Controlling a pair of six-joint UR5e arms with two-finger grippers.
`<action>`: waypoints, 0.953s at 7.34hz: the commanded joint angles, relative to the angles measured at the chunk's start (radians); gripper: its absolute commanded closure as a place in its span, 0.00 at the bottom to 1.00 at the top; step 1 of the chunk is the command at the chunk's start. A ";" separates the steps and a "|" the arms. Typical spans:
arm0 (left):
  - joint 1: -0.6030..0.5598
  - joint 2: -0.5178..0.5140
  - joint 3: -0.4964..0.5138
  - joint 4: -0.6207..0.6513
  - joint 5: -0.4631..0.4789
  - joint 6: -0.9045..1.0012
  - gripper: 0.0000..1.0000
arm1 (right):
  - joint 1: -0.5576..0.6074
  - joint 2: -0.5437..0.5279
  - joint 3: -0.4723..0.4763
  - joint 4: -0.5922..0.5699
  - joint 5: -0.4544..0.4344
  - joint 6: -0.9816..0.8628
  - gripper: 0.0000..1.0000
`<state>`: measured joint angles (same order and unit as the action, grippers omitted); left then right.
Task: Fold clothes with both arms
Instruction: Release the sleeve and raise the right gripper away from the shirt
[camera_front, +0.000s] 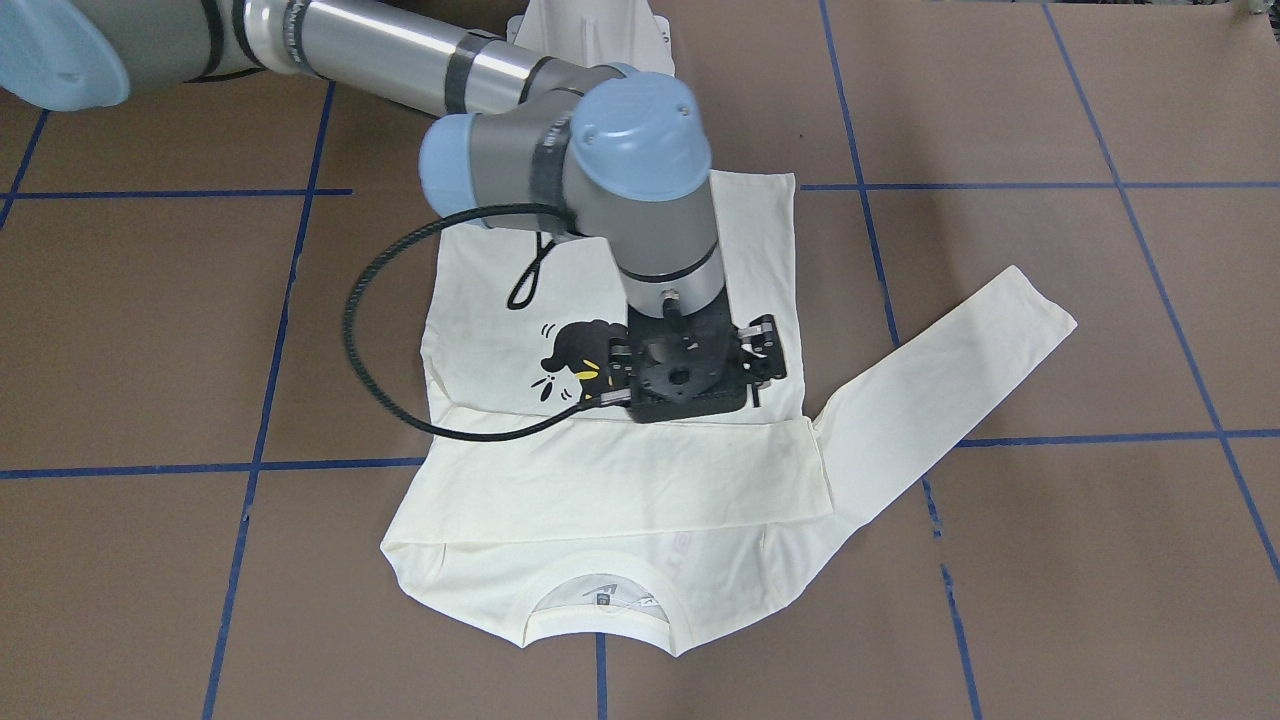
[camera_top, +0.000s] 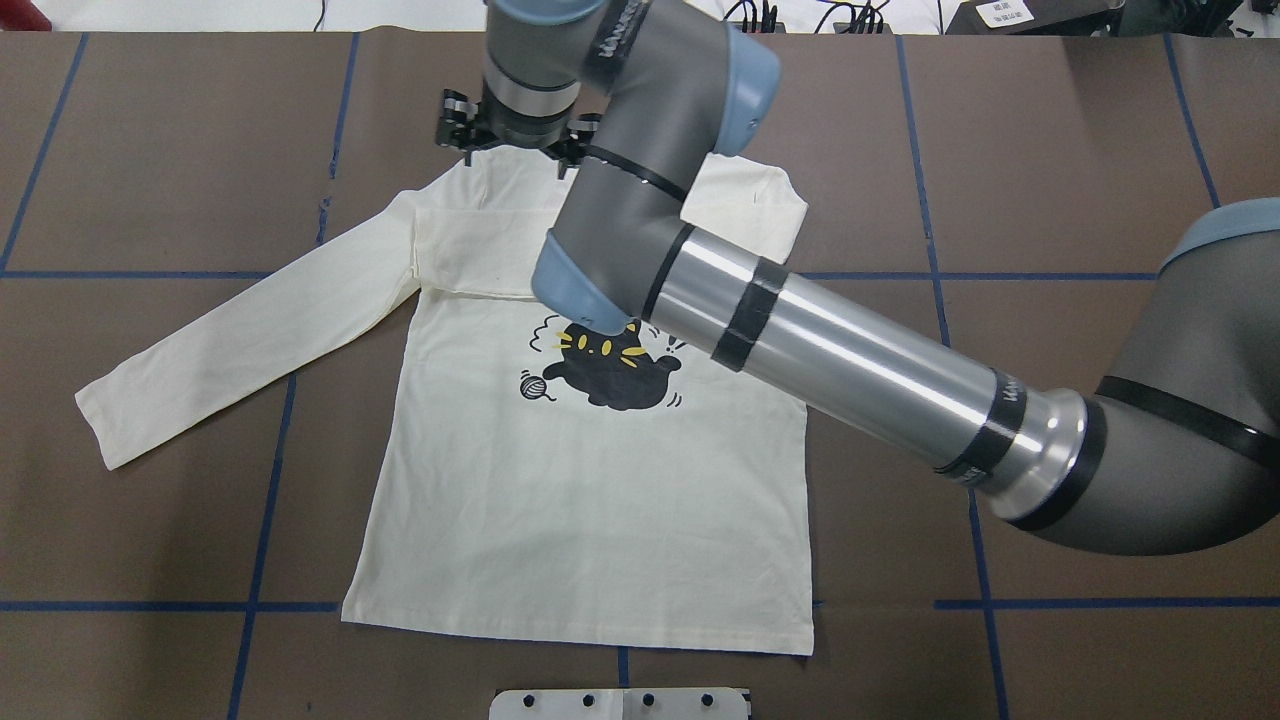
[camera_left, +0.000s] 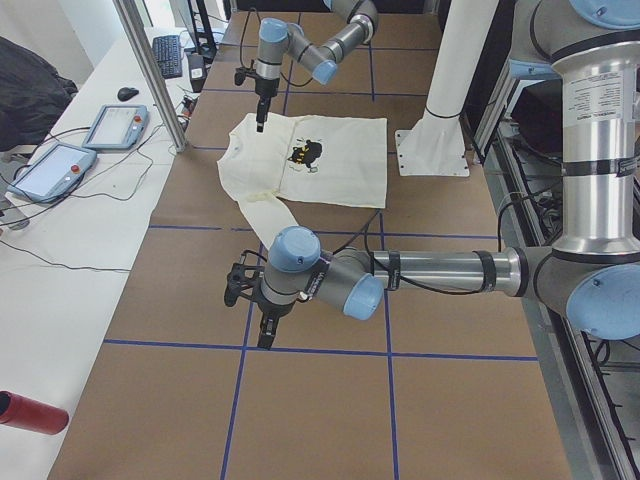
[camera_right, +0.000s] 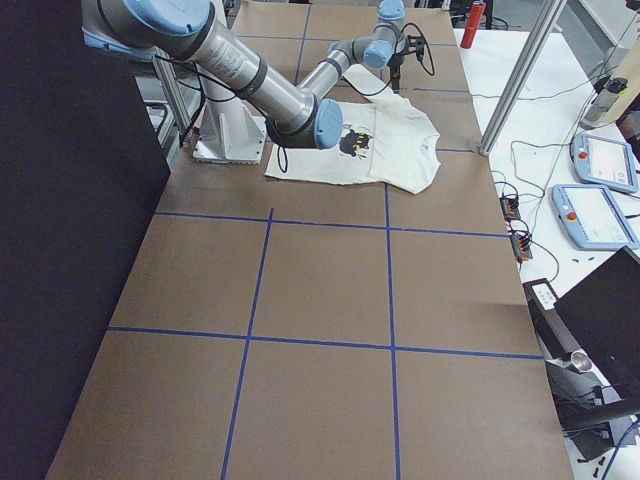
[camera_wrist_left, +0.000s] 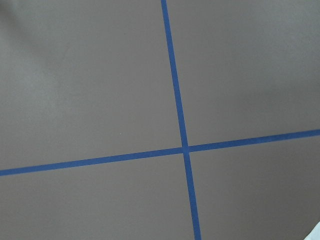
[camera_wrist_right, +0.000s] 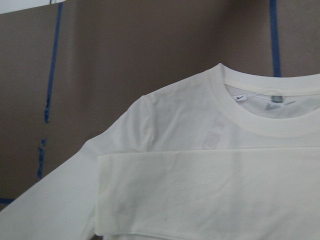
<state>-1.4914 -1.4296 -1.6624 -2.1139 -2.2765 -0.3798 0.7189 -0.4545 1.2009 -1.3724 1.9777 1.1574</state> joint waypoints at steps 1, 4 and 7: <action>0.179 0.064 -0.034 -0.214 0.024 -0.376 0.00 | 0.120 -0.189 0.193 -0.196 0.122 -0.192 0.00; 0.525 0.132 -0.218 -0.207 0.184 -0.847 0.00 | 0.249 -0.426 0.411 -0.441 0.205 -0.521 0.00; 0.738 0.120 -0.180 -0.207 0.405 -1.010 0.00 | 0.275 -0.582 0.541 -0.516 0.207 -0.654 0.00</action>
<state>-0.8048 -1.3036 -1.8643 -2.3202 -1.9245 -1.3515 0.9842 -0.9644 1.6802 -1.8749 2.1820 0.5387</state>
